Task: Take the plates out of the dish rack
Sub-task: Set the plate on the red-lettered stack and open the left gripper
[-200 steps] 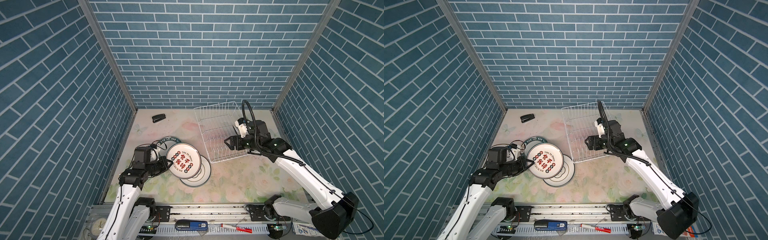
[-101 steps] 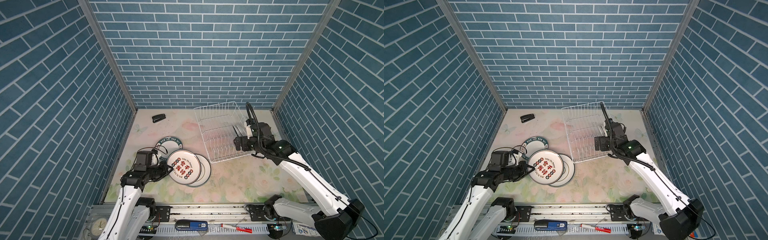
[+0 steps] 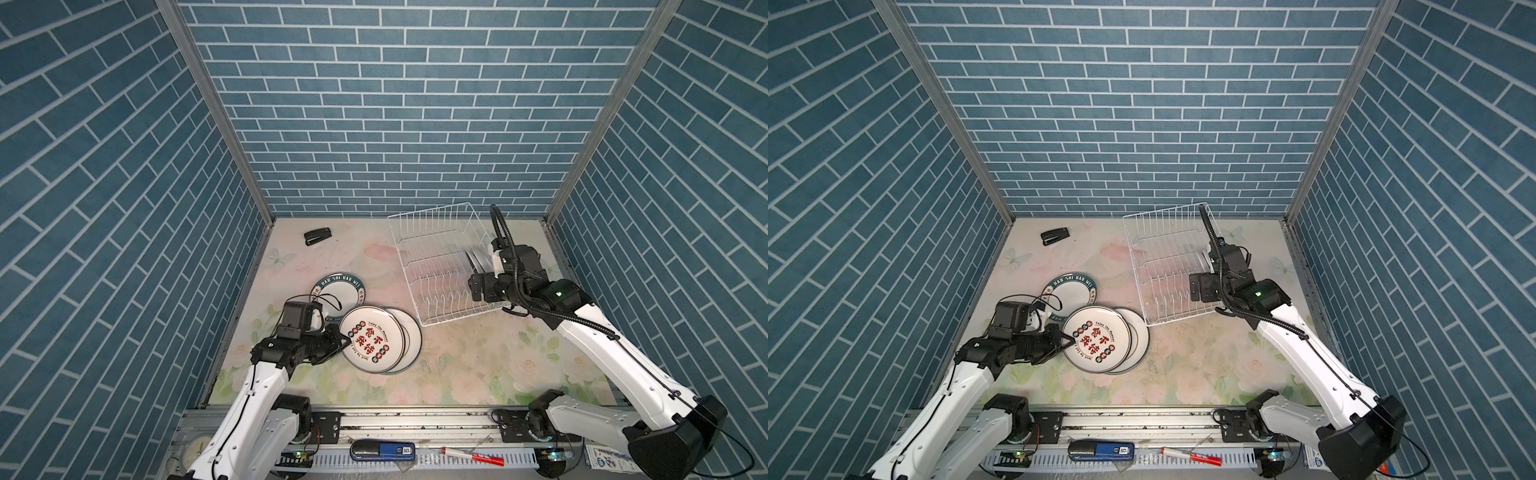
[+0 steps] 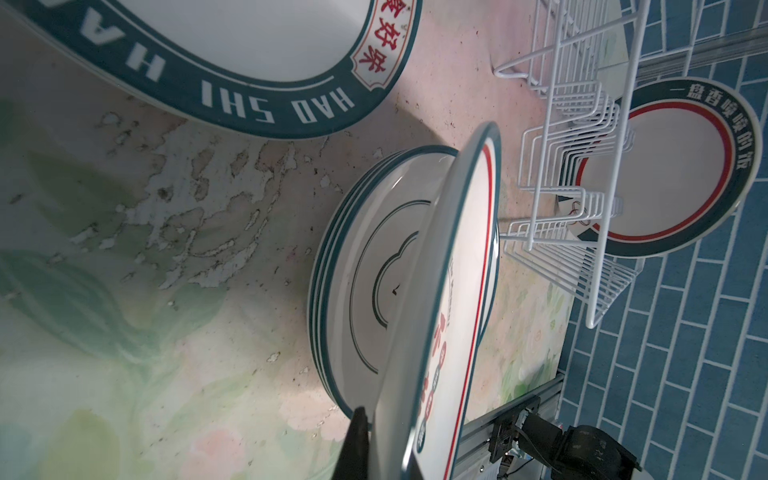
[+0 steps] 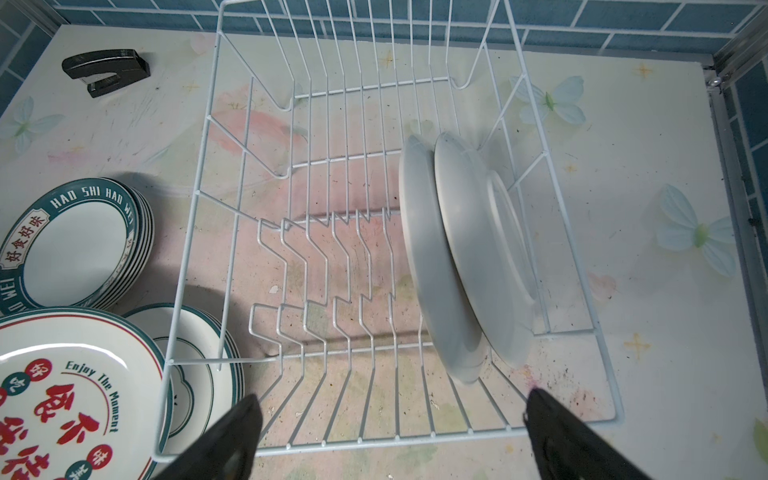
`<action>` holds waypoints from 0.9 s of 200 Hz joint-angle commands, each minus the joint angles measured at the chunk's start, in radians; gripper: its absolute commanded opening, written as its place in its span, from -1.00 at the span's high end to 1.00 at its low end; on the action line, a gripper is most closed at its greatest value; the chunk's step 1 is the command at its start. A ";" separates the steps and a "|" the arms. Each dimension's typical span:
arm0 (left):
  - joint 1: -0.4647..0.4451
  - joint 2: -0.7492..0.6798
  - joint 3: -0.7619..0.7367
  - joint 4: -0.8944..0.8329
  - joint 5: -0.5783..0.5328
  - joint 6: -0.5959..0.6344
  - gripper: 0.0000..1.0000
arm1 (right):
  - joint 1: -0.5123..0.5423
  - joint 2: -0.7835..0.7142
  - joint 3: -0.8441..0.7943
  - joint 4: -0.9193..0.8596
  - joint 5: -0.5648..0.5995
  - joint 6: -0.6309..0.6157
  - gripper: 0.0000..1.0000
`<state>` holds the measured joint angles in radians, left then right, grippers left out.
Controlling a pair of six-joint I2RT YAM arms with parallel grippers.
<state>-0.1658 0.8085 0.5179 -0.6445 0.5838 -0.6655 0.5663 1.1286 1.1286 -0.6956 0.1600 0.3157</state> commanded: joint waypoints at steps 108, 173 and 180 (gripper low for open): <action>-0.088 0.183 0.013 0.108 -0.052 0.012 0.82 | -0.002 -0.001 -0.001 -0.006 -0.011 -0.038 -0.98; -0.107 0.222 0.021 0.100 -0.096 0.011 0.48 | -0.002 0.011 -0.007 -0.005 -0.031 -0.043 -0.98; -0.109 0.226 0.022 0.100 -0.097 0.011 0.44 | -0.002 0.011 -0.007 -0.005 -0.033 -0.043 -0.98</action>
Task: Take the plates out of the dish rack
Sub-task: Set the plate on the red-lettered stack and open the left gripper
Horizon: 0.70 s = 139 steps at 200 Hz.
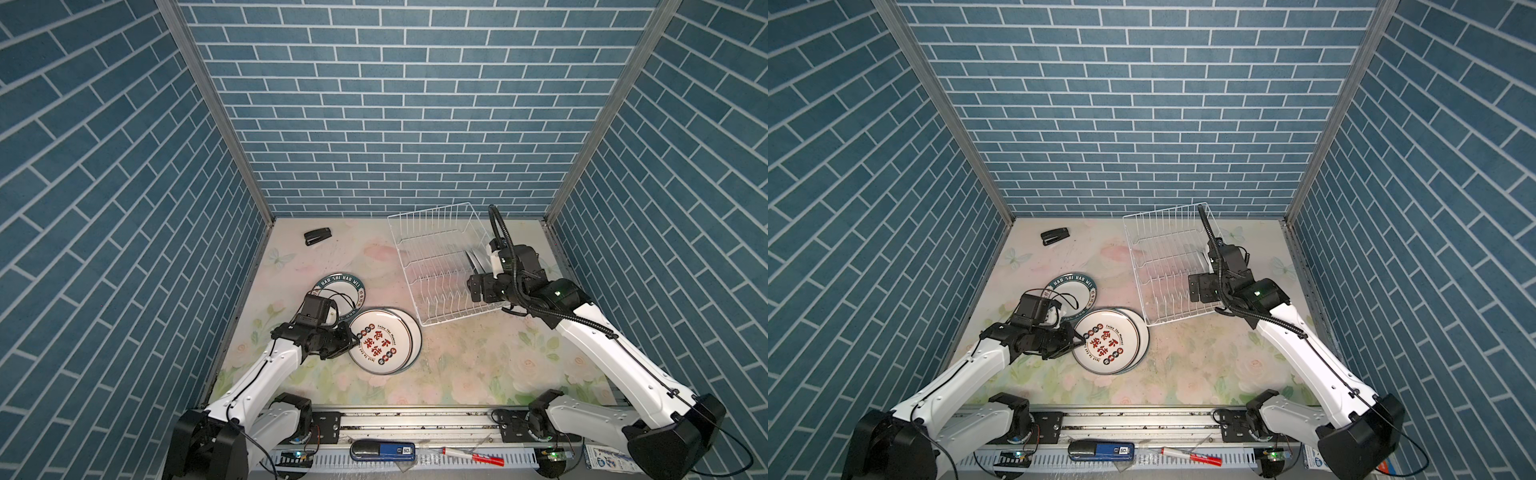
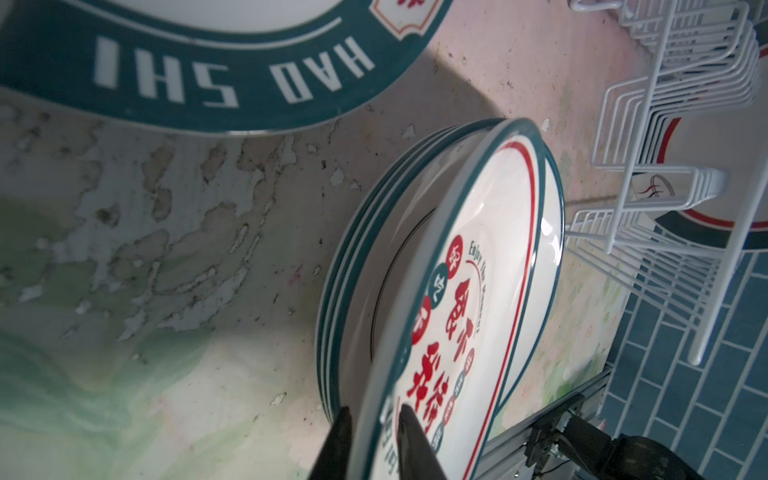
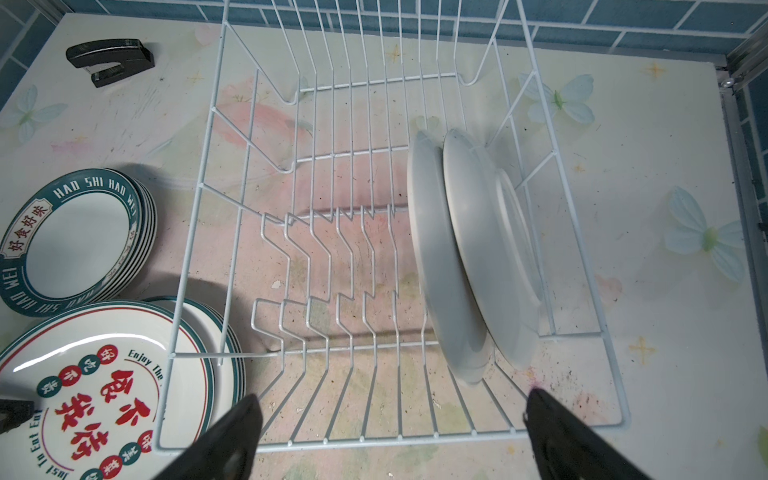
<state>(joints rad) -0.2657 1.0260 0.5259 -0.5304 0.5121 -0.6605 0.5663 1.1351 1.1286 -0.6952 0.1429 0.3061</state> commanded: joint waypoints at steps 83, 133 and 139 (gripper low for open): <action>-0.053 0.058 0.043 -0.006 -0.051 0.000 0.21 | -0.002 0.011 -0.012 -0.002 -0.038 -0.037 -0.98; -0.072 0.068 0.064 -0.014 -0.077 -0.008 0.05 | -0.002 0.022 -0.013 0.001 -0.051 -0.039 -0.98; -0.073 0.071 0.066 -0.014 -0.078 -0.006 0.04 | -0.002 0.022 -0.014 0.000 -0.052 -0.039 -0.98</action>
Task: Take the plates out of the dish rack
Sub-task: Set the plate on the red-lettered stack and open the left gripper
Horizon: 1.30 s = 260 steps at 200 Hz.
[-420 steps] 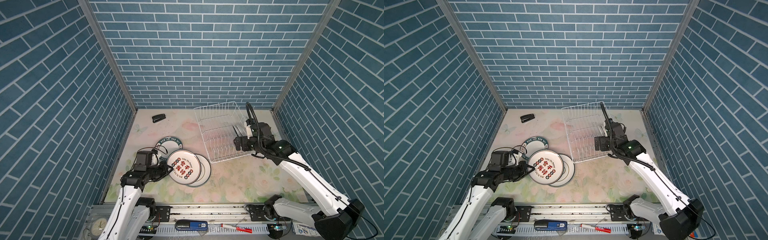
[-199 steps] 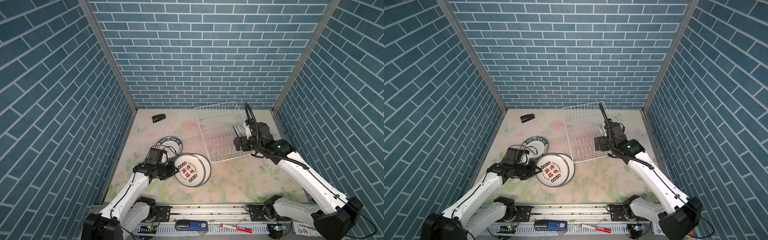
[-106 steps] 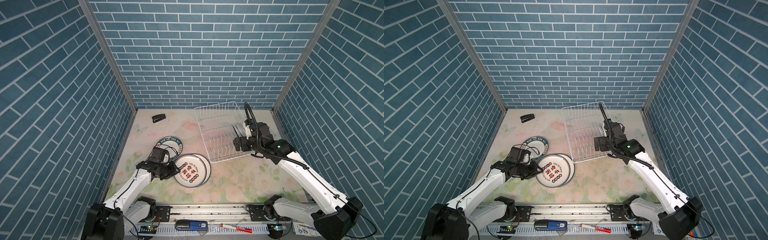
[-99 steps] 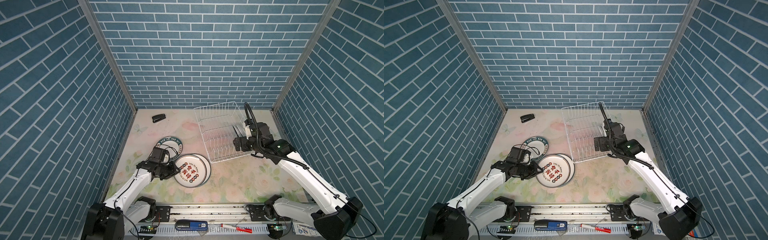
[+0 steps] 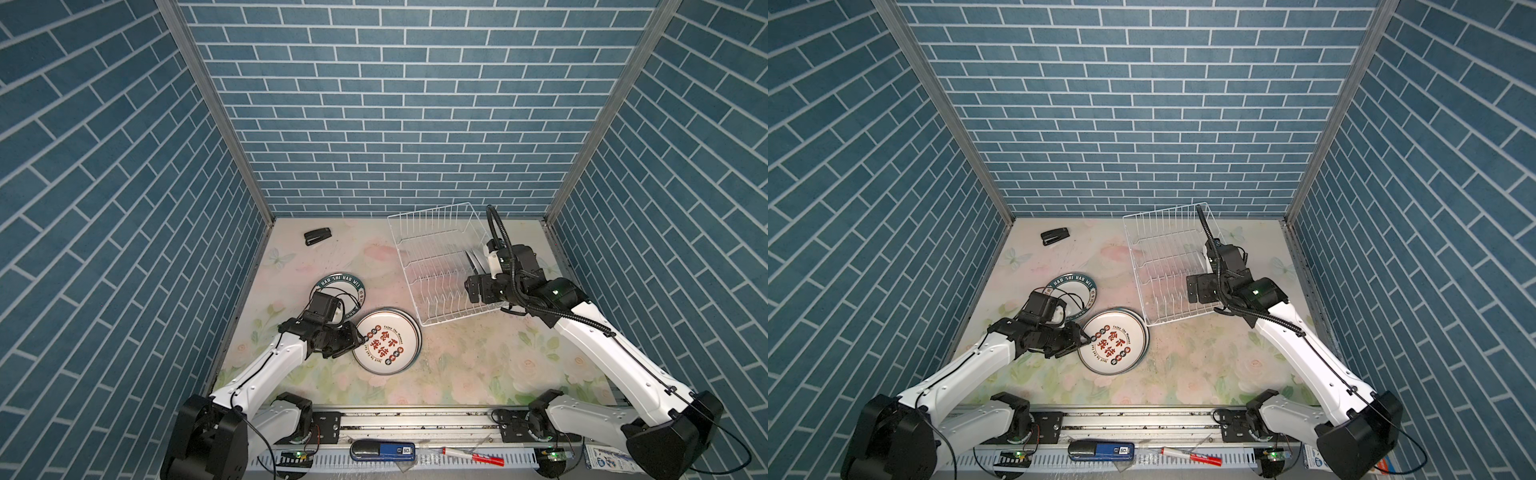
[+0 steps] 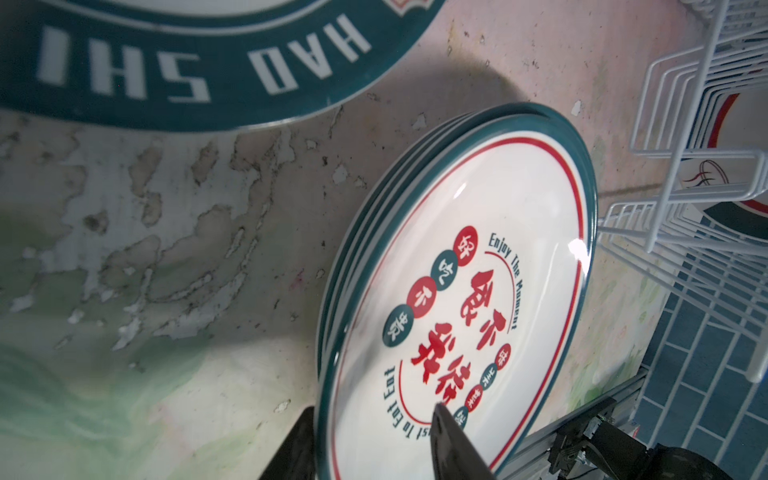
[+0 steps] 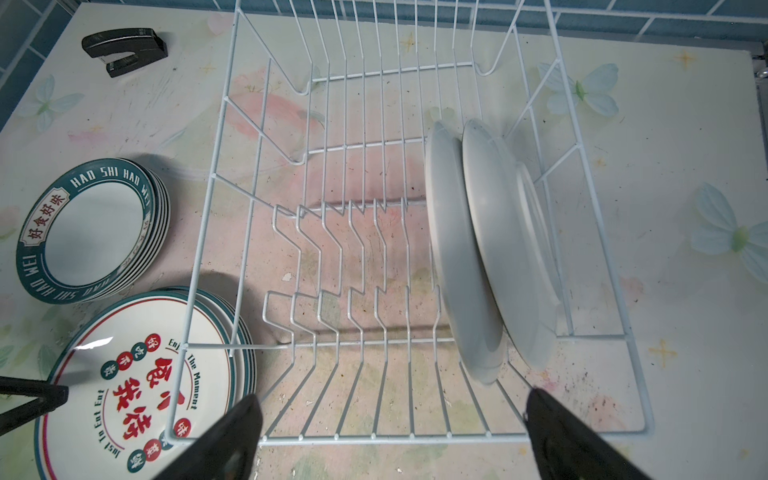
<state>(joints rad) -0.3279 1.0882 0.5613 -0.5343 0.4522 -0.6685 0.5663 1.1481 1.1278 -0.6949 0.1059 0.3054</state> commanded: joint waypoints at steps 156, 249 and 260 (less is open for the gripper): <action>-0.049 -0.088 0.099 -0.071 -0.181 0.051 -0.49 | 0.029 0.016 0.005 -0.012 0.054 -0.069 -0.98; -0.049 -0.059 0.126 0.009 -0.201 0.095 -0.75 | 0.138 0.221 0.122 -0.040 0.342 -0.061 -0.86; -0.048 -0.063 0.125 0.005 -0.202 0.100 -0.75 | 0.145 0.234 0.130 -0.040 0.353 -0.061 -0.85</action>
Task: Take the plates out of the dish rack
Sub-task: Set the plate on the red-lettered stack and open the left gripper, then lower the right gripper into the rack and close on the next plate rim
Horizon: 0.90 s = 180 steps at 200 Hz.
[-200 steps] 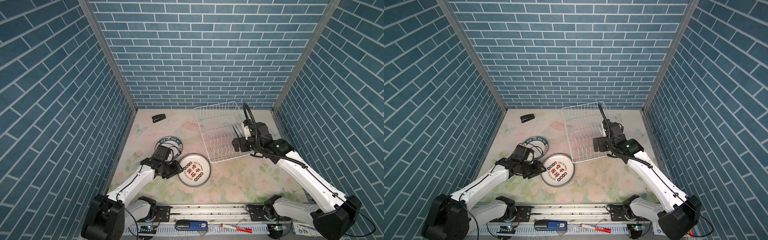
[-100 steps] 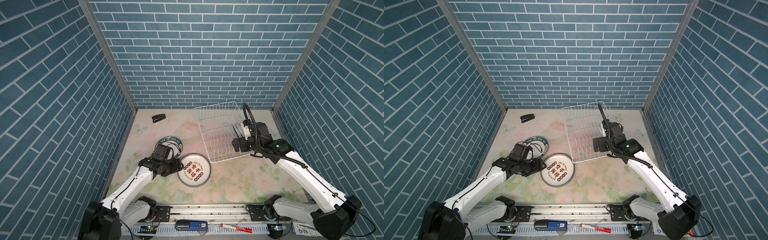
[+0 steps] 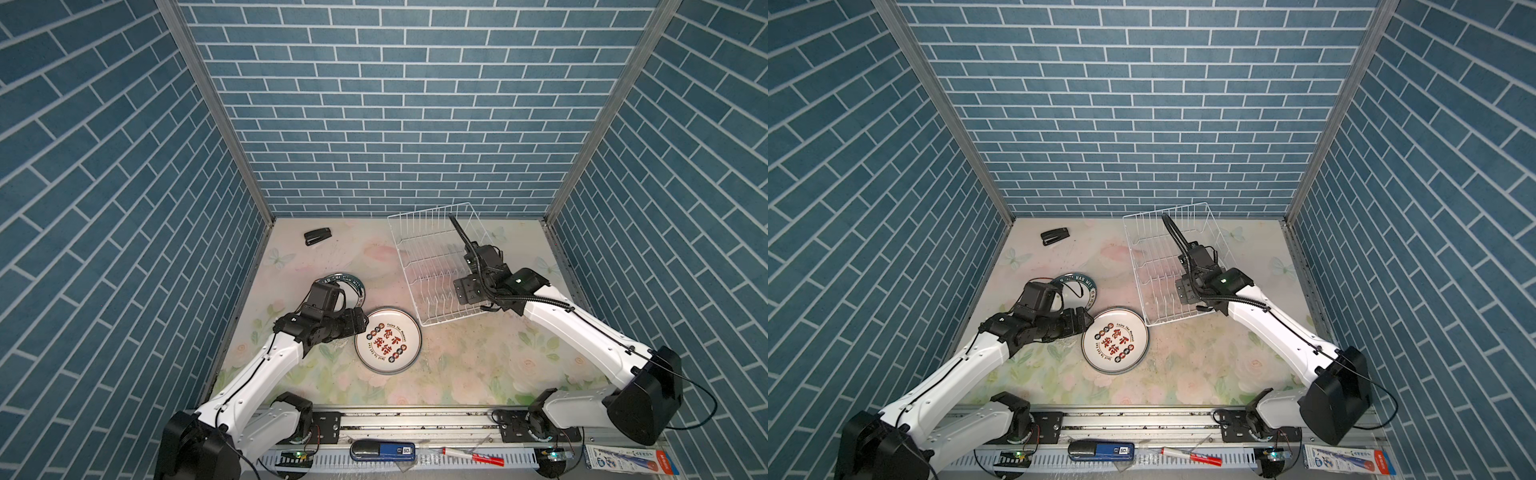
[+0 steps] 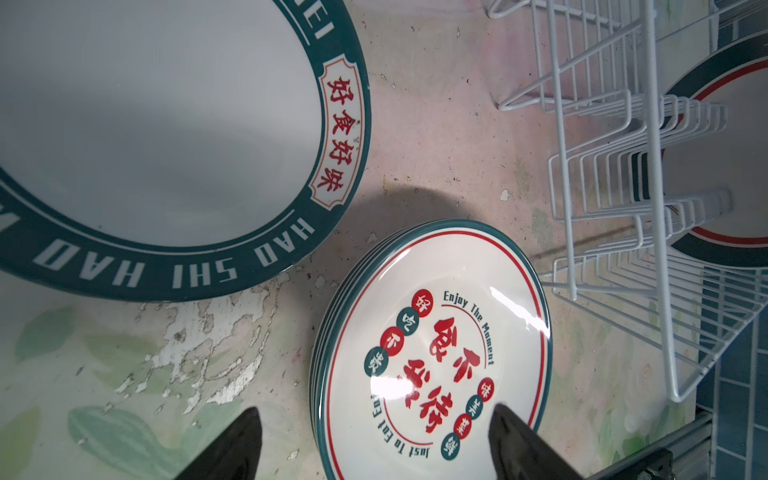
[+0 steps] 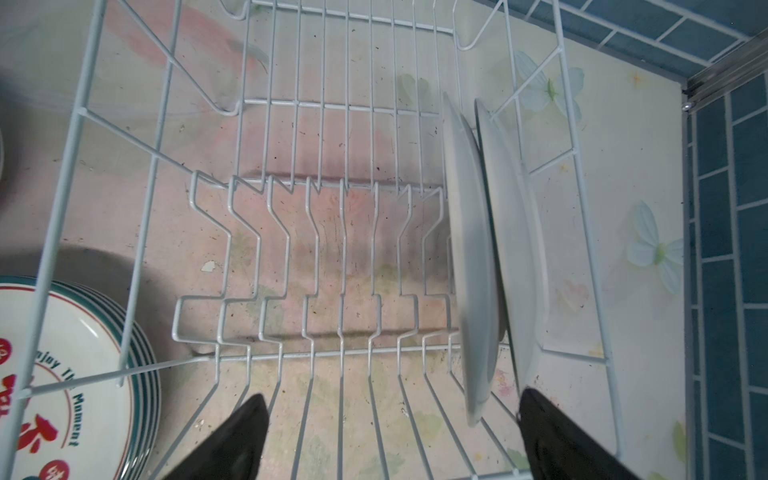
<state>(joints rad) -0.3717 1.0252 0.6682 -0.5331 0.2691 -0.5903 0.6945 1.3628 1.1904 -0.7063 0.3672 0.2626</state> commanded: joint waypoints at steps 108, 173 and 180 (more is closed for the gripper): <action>-0.004 -0.059 -0.008 0.006 -0.040 0.026 -0.77 | -0.040 -0.114 0.064 -0.149 0.208 -0.003 -0.79; -0.004 -0.073 -0.018 0.010 -0.044 0.029 -0.77 | -0.218 -0.125 -0.011 -0.091 0.086 -0.019 -0.72; -0.005 -0.073 -0.021 0.014 -0.041 0.029 -0.77 | -0.222 -0.118 -0.013 -0.090 0.079 -0.019 -0.71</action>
<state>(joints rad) -0.3717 0.9611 0.6636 -0.5320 0.2386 -0.5743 0.4854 1.2427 1.2022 -0.7998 0.4866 0.2543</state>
